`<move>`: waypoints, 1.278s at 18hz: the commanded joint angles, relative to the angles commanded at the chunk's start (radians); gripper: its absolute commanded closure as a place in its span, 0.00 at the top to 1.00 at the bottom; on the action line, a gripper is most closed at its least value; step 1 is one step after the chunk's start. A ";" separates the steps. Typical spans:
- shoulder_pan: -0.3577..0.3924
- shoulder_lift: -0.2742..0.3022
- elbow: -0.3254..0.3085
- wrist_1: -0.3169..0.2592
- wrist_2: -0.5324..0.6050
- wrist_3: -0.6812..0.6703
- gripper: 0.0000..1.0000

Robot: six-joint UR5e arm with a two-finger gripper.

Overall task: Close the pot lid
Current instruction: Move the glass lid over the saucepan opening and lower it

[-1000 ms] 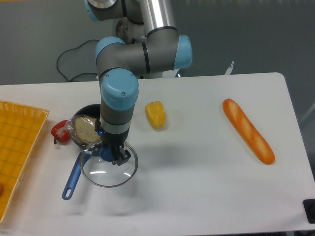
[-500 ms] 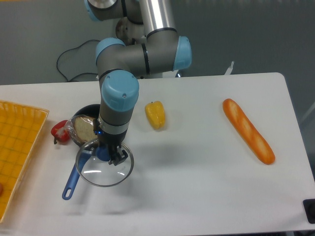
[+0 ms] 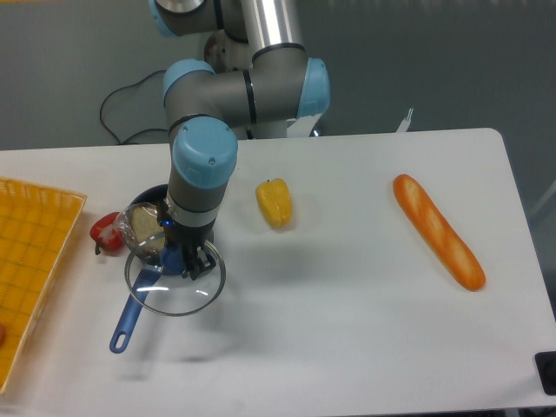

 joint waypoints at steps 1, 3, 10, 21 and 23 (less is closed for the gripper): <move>0.000 0.008 -0.012 -0.002 -0.002 0.000 0.44; -0.014 0.017 -0.038 -0.006 -0.031 -0.002 0.44; -0.041 0.054 -0.092 -0.009 -0.035 -0.002 0.44; -0.043 0.095 -0.155 -0.018 -0.037 0.000 0.44; -0.043 0.098 -0.161 -0.029 -0.037 0.000 0.44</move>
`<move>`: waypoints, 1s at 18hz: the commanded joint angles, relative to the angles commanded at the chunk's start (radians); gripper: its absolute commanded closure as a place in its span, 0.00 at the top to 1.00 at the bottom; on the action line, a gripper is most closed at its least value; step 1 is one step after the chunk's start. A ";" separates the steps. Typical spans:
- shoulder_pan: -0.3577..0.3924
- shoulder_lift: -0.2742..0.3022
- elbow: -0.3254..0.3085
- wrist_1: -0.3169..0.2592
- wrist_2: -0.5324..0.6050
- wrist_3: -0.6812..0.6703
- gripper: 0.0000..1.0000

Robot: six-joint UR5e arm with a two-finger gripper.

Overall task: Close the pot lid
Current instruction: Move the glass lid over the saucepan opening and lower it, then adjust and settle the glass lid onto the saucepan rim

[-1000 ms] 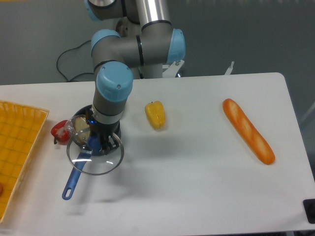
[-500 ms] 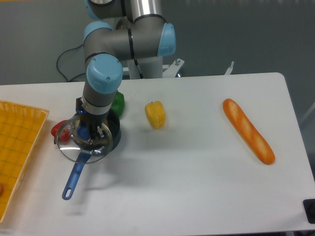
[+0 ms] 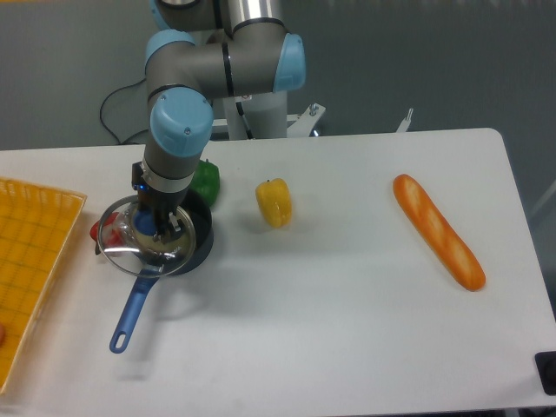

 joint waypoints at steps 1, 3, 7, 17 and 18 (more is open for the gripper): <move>0.000 0.000 0.000 -0.006 0.000 0.000 0.44; -0.003 0.002 0.000 -0.011 -0.002 0.000 0.44; -0.009 0.000 0.000 -0.021 -0.014 -0.002 0.44; -0.012 -0.002 -0.021 -0.023 -0.014 0.008 0.44; -0.014 -0.002 -0.025 -0.023 -0.012 0.008 0.44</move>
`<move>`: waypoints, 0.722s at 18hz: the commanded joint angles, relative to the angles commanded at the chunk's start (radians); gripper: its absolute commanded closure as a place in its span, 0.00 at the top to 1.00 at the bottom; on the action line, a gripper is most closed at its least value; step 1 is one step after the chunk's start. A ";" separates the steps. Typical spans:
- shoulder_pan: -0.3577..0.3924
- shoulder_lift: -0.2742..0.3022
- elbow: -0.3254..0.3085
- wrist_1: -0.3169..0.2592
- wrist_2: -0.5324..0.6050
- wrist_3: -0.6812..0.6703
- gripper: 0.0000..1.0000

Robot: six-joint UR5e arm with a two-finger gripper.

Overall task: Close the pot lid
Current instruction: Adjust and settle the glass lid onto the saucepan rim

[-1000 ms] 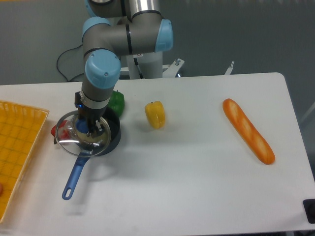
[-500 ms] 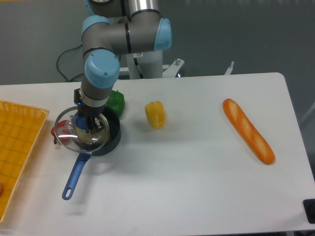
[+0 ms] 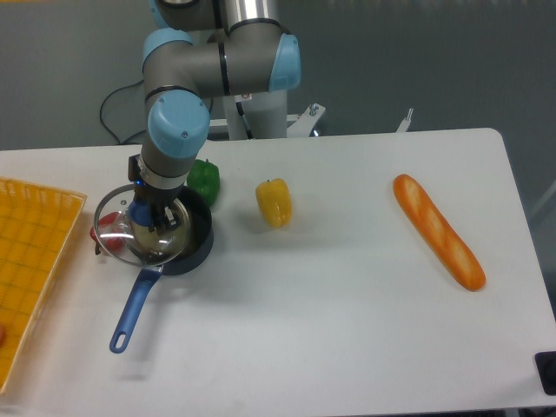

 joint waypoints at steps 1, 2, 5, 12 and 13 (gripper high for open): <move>0.000 0.000 -0.003 0.000 0.000 0.000 0.44; 0.000 0.000 -0.003 0.000 0.000 0.000 0.44; -0.002 0.000 -0.008 0.000 0.002 0.000 0.44; 0.006 0.002 0.001 -0.002 -0.002 0.000 0.44; 0.008 0.002 0.003 -0.002 -0.002 0.000 0.44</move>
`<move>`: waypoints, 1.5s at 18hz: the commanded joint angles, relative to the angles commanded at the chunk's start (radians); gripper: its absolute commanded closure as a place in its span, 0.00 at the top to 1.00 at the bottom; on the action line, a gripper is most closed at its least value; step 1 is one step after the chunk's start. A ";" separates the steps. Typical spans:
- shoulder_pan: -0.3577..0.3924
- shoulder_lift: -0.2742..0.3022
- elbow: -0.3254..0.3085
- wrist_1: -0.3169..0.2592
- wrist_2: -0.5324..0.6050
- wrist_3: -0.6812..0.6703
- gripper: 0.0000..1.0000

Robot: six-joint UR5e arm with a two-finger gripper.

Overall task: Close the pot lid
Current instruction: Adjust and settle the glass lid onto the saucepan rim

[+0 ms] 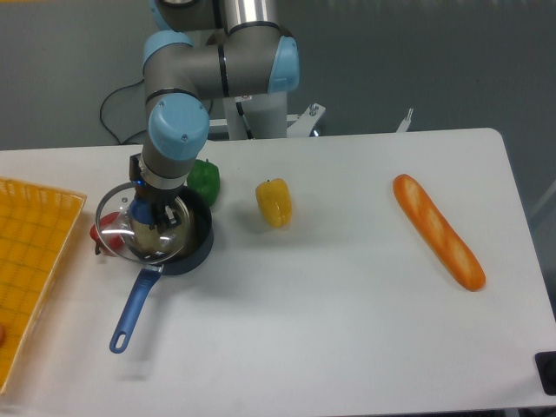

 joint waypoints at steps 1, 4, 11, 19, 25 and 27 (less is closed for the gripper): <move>0.000 0.000 -0.002 0.000 0.000 0.000 0.44; 0.002 0.000 -0.002 0.000 0.000 0.002 0.44; 0.012 0.017 -0.005 -0.003 0.002 0.003 0.44; 0.012 0.017 -0.012 -0.008 0.003 0.017 0.44; 0.012 0.017 -0.017 -0.008 0.005 0.017 0.44; 0.014 0.018 -0.018 -0.008 0.005 0.018 0.44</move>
